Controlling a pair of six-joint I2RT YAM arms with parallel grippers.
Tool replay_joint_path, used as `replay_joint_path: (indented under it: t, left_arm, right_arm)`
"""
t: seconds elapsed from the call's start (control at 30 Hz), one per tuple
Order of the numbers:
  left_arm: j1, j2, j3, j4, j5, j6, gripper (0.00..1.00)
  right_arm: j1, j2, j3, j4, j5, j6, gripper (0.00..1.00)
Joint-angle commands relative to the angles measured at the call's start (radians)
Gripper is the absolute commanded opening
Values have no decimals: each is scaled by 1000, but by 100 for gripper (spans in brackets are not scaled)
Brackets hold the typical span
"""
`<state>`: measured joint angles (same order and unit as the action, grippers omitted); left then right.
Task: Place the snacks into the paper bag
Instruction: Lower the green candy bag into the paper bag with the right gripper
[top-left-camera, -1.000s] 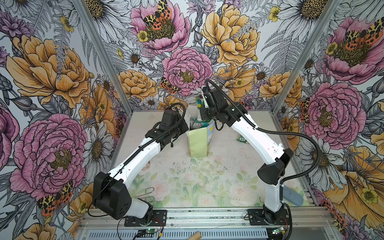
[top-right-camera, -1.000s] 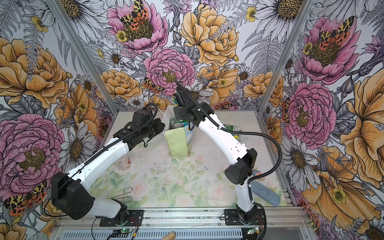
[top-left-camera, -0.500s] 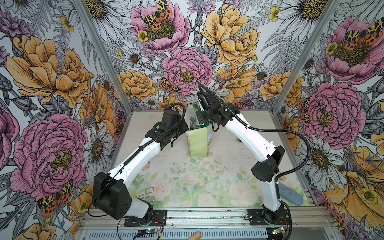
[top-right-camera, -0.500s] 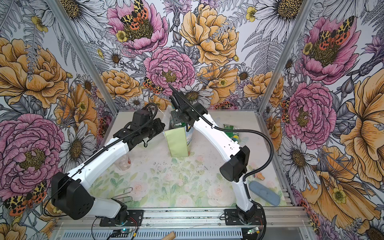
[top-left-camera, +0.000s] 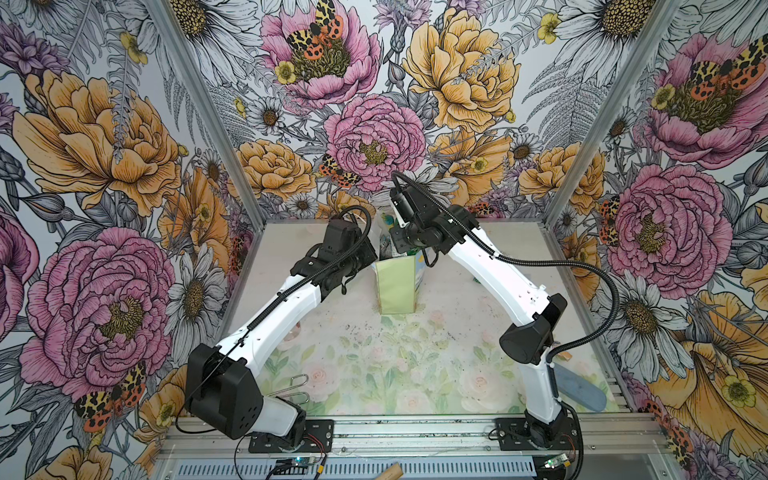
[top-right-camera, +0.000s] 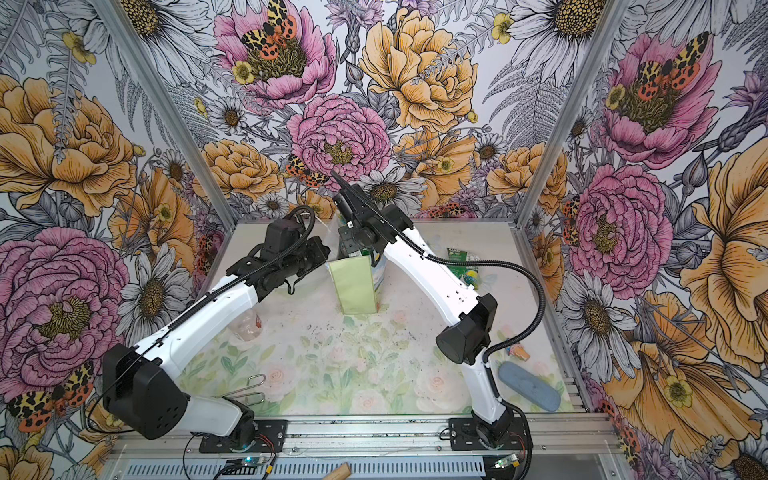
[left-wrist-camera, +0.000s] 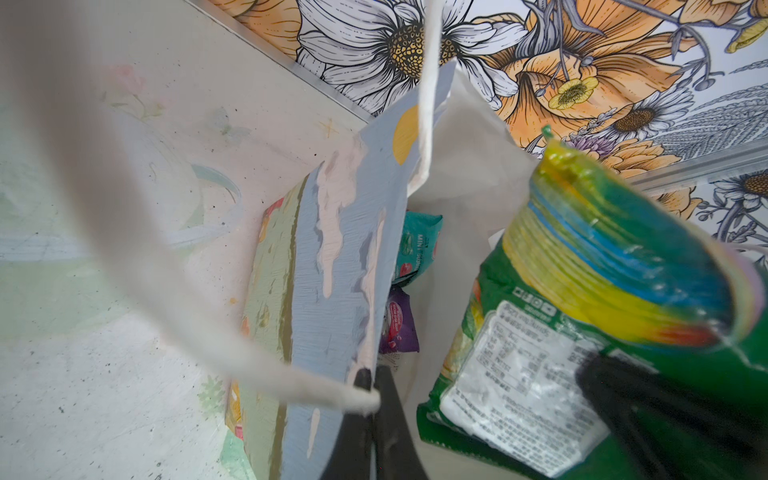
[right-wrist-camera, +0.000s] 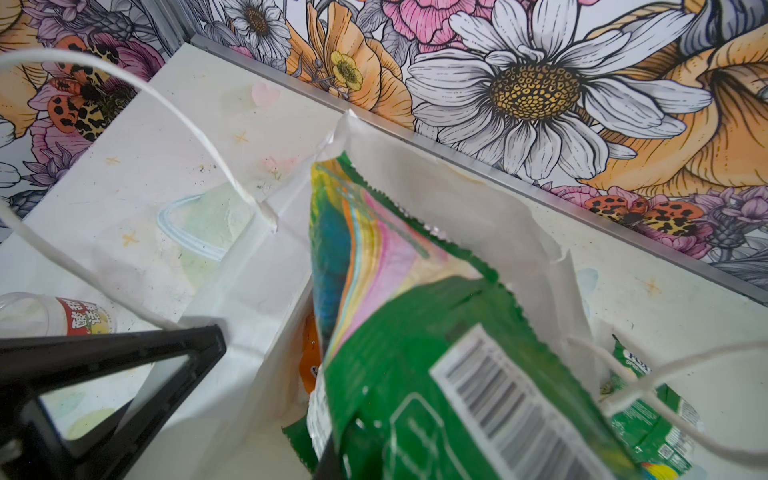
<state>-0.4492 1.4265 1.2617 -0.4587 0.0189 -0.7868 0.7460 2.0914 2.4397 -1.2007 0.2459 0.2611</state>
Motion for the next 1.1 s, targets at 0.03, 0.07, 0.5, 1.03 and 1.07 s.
replay_joint_path:
  t: [0.03,0.07,0.5,1.03,1.07]
  left_arm:
    - [-8,-28,-11,0,-13,-10,0]
    - [-9,-28,-11,0,-12,-9,0]
    - [-21,-25,0,0,-14,-8,0]
    - [-28,-24,8,0,-13,-5,0]
    - [-28,-23,7,0,-12,-5,0]
  right_arm:
    - [7,9,40,-29,-17,17,0]
    - [7,9,41,-35,-24,18,0]
    - [7,66,136,-151,-87,59,0]
    - [4,133,206,-149,-89,134,0]
    - [4,136,206,-151,-98,145,0]
